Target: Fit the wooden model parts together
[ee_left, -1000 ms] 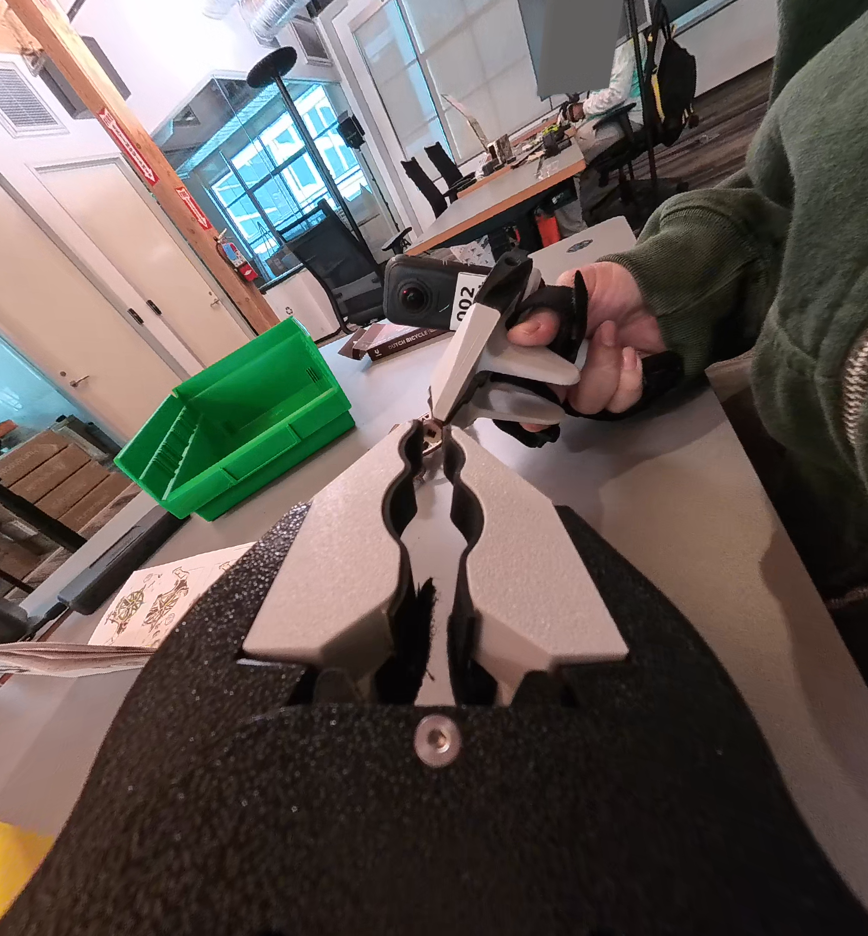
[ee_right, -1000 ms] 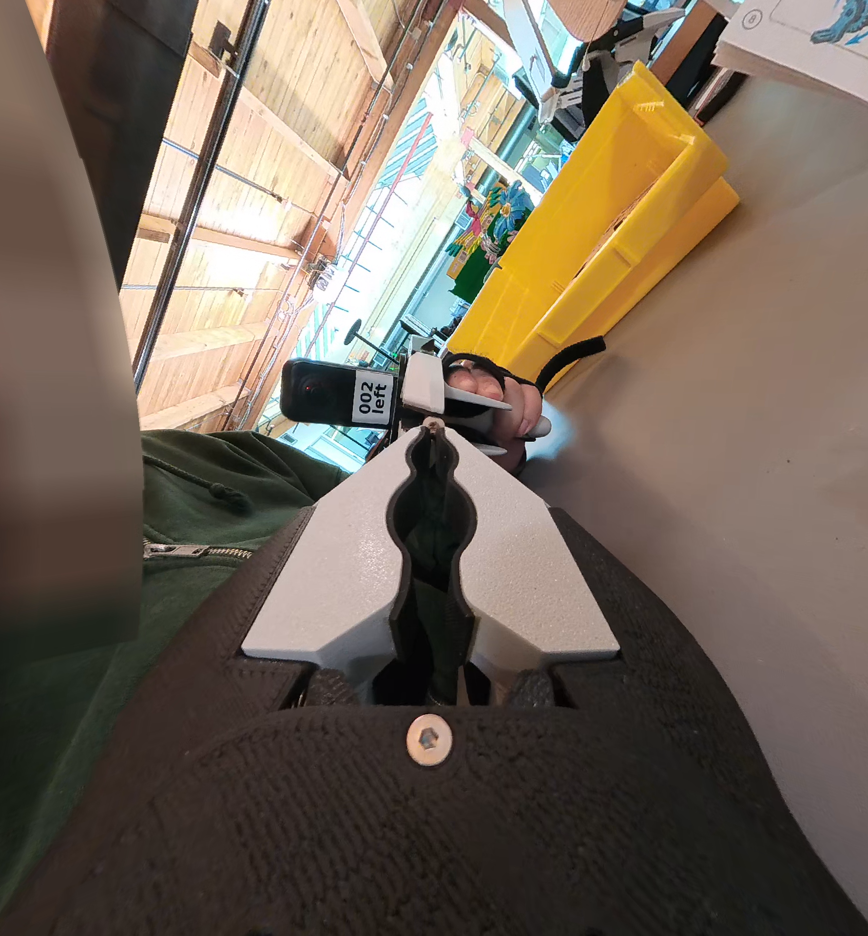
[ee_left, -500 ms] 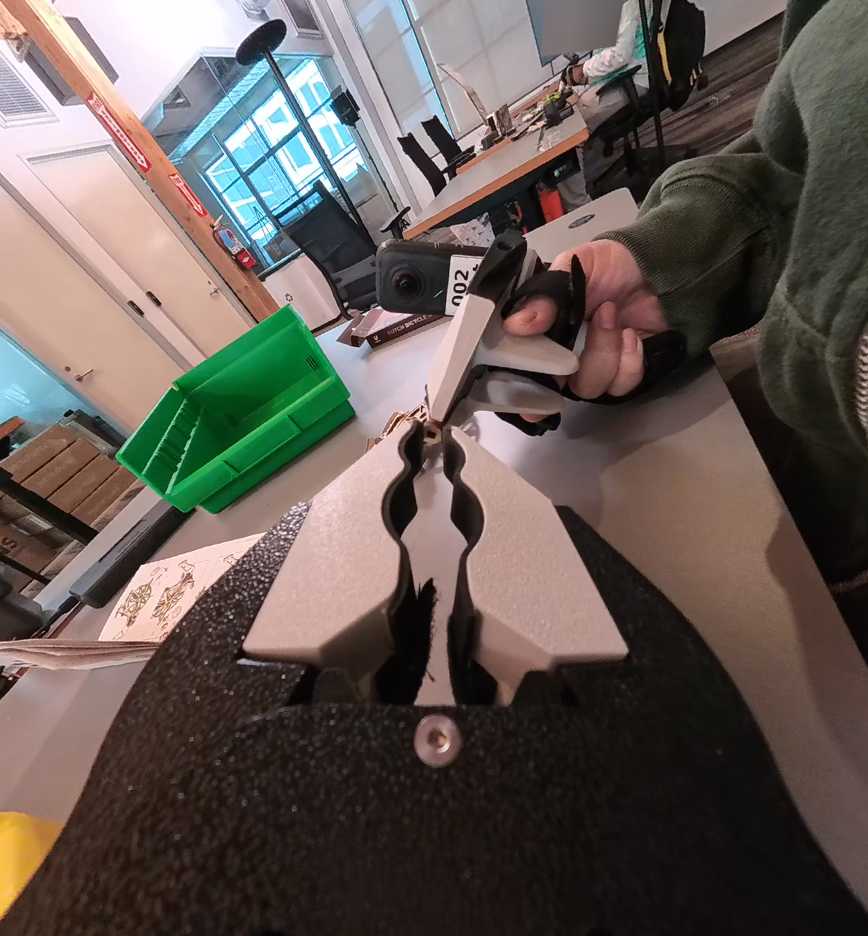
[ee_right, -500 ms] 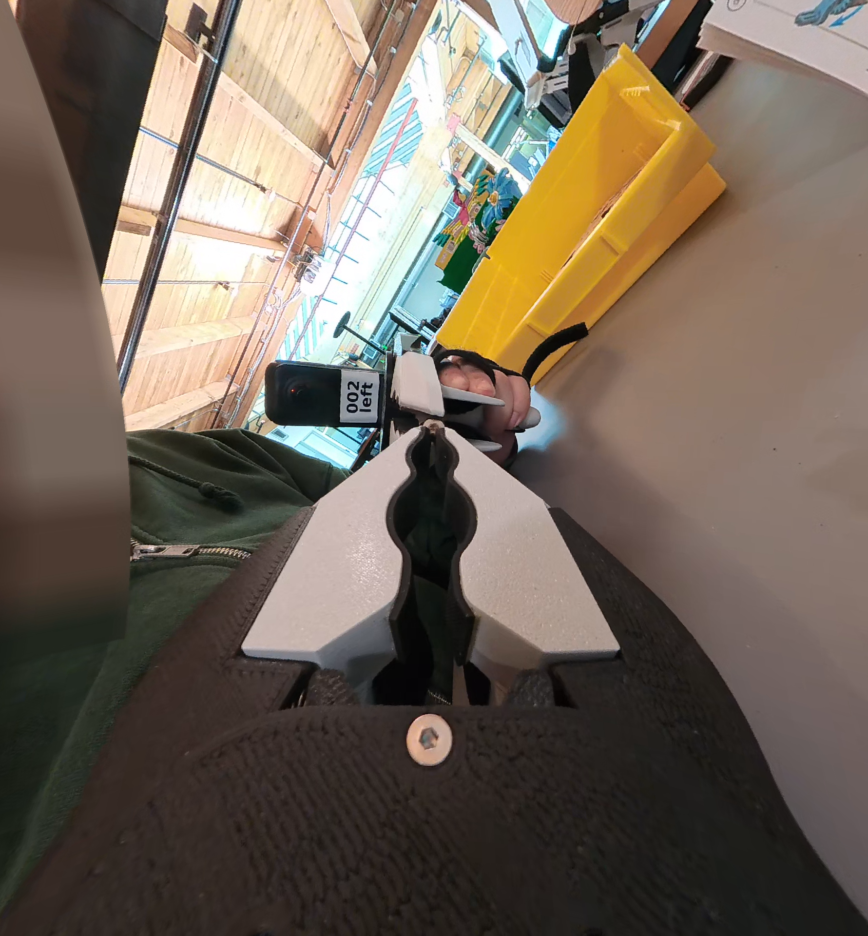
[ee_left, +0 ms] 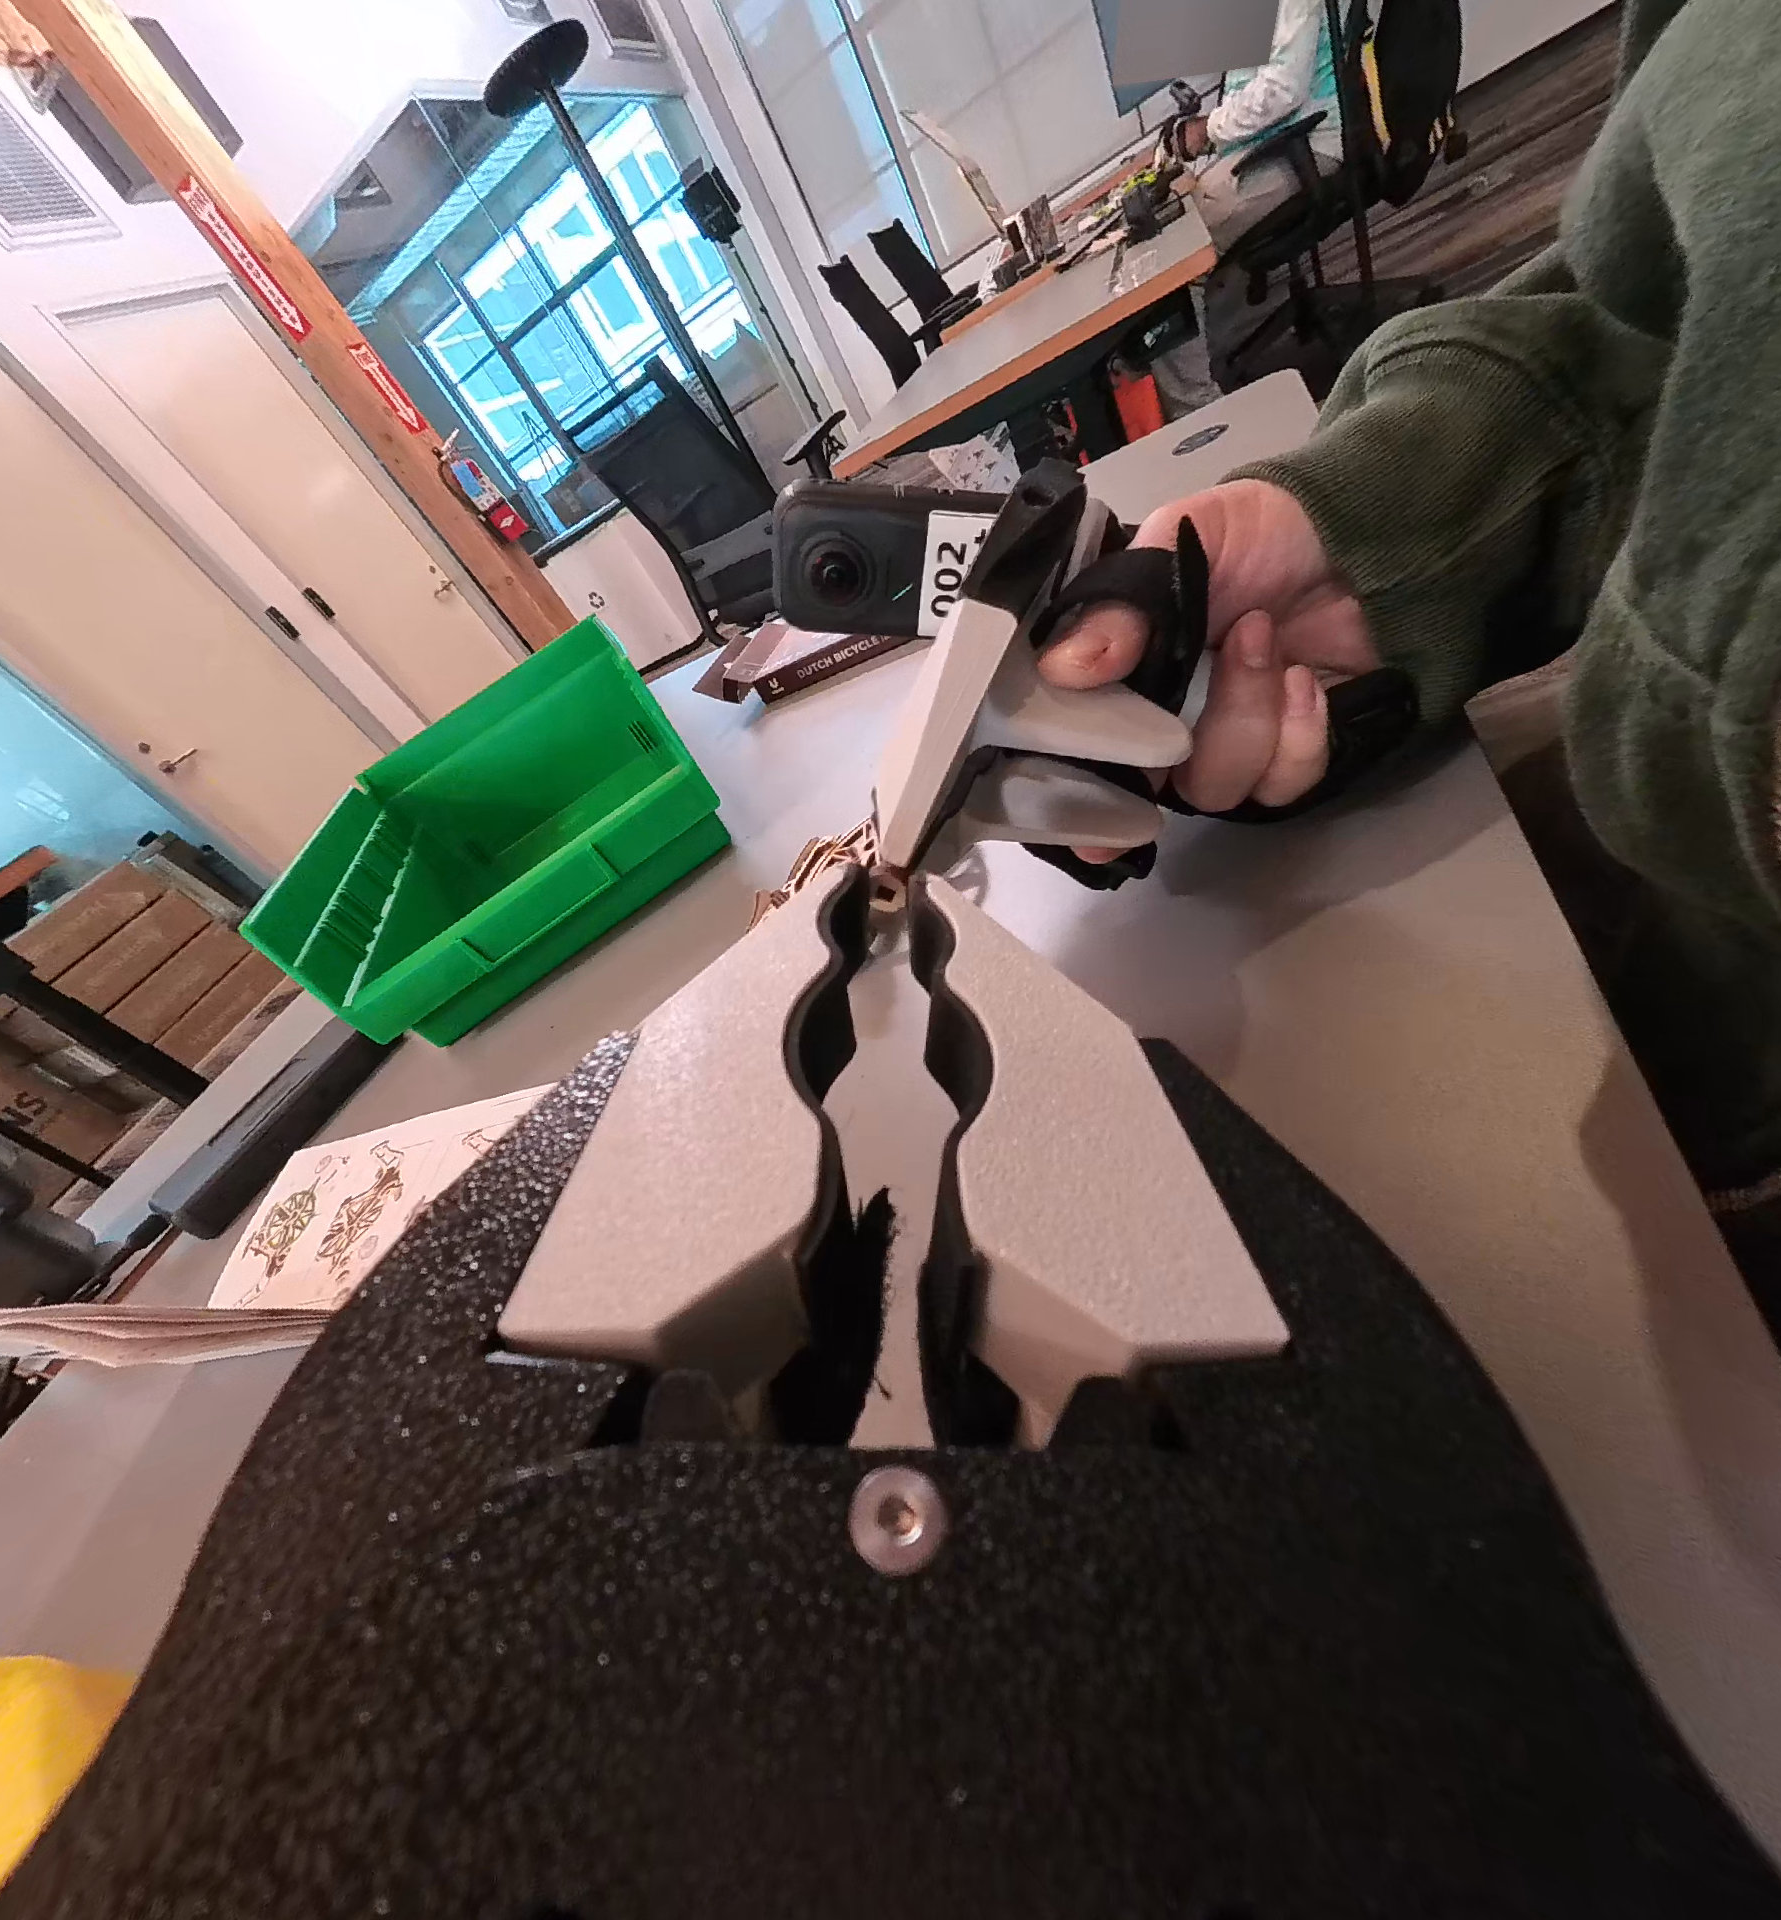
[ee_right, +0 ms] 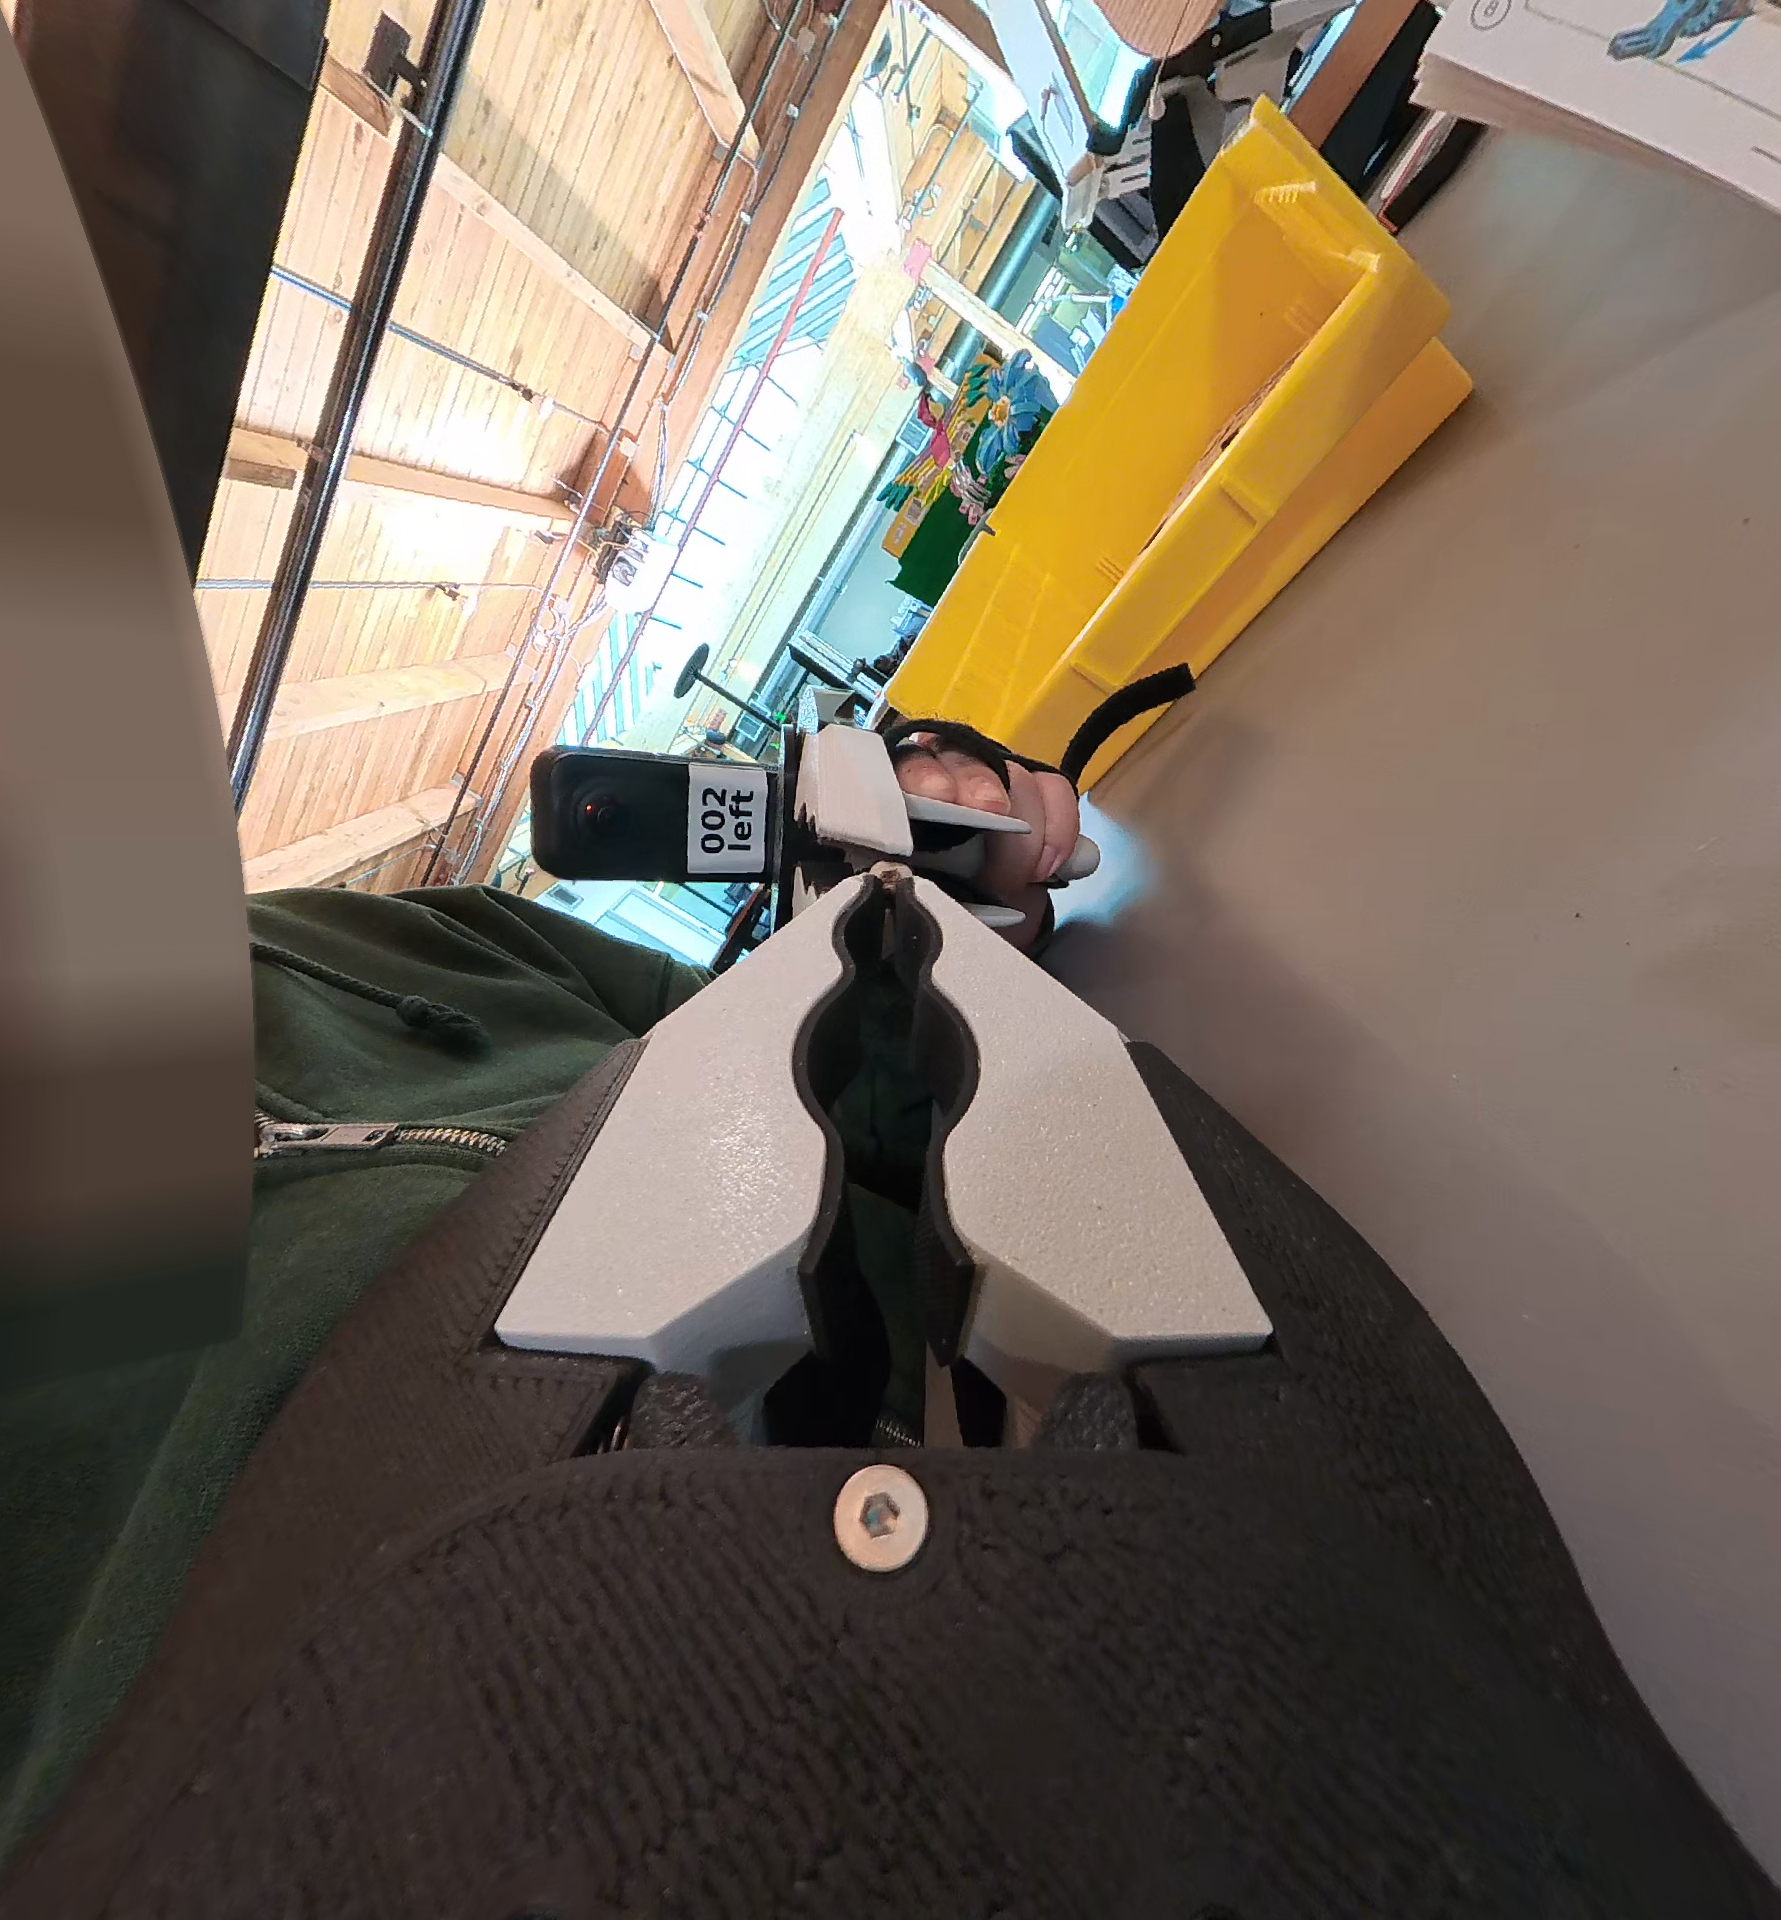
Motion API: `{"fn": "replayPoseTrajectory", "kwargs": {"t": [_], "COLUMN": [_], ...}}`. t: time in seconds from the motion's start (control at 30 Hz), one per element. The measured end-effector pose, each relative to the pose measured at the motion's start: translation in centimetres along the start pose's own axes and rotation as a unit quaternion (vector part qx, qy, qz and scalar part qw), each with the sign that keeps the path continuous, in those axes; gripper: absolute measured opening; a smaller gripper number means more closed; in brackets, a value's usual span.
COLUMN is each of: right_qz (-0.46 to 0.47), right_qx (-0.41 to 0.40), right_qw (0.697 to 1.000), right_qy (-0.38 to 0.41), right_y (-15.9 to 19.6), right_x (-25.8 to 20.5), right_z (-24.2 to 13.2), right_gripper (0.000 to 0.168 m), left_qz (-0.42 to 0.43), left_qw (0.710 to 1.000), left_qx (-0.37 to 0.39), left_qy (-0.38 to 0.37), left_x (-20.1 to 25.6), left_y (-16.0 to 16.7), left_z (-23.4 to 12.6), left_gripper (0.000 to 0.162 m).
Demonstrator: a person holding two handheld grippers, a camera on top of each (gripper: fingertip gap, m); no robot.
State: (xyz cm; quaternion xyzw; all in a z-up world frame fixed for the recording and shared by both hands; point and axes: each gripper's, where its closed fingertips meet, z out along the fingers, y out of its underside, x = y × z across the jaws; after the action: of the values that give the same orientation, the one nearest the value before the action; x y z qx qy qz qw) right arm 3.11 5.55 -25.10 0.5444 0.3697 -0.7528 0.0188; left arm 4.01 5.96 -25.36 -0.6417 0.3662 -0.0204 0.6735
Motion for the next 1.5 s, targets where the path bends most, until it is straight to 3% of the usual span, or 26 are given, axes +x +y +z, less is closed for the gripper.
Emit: {"fn": "replayPoseTrajectory", "kwargs": {"t": [0.33,0.57,0.87,1.2,1.37,1.5], "right_qz": [0.011,0.029,0.031,0.046,0.047,0.046], "right_qx": [0.003,-0.017,-0.056,-0.057,-0.060,-0.064], "right_qw": [1.000,0.998,0.996,0.995,0.994,0.994], "right_qy": [-0.013,-0.049,-0.062,-0.073,-0.076,-0.078], "right_y": [-0.4,0.1,1.3,1.3,1.3,1.5], "right_x": [-0.1,-0.9,-1.3,-1.4,-1.5,-1.6], "right_z": [-0.1,0.0,0.4,0.3,0.3,0.4], "right_gripper": [0.001,0.001,0.001,0.001,0.001,0.001], "left_qz": [-0.032,-0.058,-0.060,-0.072,-0.091,-0.080], "left_qw": [0.999,0.996,0.991,0.989,0.985,0.986], "left_qx": [0.019,0.028,0.033,0.028,0.021,0.023], "left_qy": [0.017,0.065,0.118,0.125,0.147,0.143], "left_x": [-0.2,0.4,1.4,0.9,1.3,1.4], "left_y": [-0.3,-0.4,-1.2,-1.5,-1.6,-1.7], "left_z": [0.0,-0.5,-1.1,-1.6,-1.5,-1.4], "left_gripper": [0.006,0.020,0.007,0.000,0.025,0.007]}}
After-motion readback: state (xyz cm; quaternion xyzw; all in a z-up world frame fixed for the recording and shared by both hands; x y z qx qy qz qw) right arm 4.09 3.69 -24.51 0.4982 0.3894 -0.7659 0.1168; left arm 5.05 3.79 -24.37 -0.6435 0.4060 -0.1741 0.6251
